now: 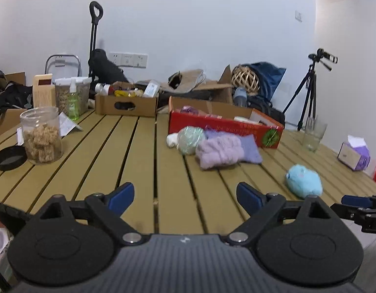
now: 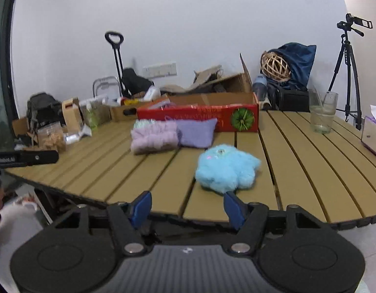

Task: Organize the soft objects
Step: 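Withdraw both grippers from the box toward the lavender fluffy towel, then grasp the lavender fluffy towel with both grippers, then carry the lavender towel into the red box and open both grippers, then withdraw both grippers from the box back over the table, then grasp the white cloth with the left gripper while the right grasps the clear plastic bag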

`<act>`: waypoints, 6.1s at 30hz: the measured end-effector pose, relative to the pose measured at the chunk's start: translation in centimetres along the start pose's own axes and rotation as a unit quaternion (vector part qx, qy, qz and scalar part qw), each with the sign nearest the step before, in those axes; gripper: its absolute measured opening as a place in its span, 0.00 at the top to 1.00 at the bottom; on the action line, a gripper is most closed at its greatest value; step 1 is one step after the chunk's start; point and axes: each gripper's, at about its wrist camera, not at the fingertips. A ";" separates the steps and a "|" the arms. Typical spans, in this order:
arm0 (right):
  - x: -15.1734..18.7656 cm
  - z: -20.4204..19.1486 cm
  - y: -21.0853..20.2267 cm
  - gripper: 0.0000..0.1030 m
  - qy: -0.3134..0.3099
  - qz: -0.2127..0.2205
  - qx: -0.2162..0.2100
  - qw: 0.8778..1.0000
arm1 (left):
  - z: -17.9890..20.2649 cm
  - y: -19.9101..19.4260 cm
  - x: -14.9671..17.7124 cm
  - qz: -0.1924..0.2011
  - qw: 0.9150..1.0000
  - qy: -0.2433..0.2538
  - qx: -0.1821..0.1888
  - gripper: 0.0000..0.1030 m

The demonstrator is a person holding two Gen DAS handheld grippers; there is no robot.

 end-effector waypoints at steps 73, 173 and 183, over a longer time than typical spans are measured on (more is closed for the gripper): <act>-23.8 11.1 33.0 0.87 0.097 -0.082 -0.029 0.991 | 7.4 39.8 -19.5 -0.172 0.970 0.102 0.136 0.81; -14.9 -1.0 18.3 0.84 -0.004 0.015 -0.099 0.995 | -3.3 24.5 -7.6 -0.090 0.995 0.036 0.008 0.29; -11.8 5.2 15.3 0.84 0.040 0.030 -0.071 0.996 | -1.8 25.7 -7.0 -0.102 0.994 0.037 -0.017 0.87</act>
Point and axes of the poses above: each gripper's, at about its wrist camera, not at the fingertips, and y roughly the way its jaws point, z to its right, x to its underside, and after that the axes turned 1 degree about -y, right-handed
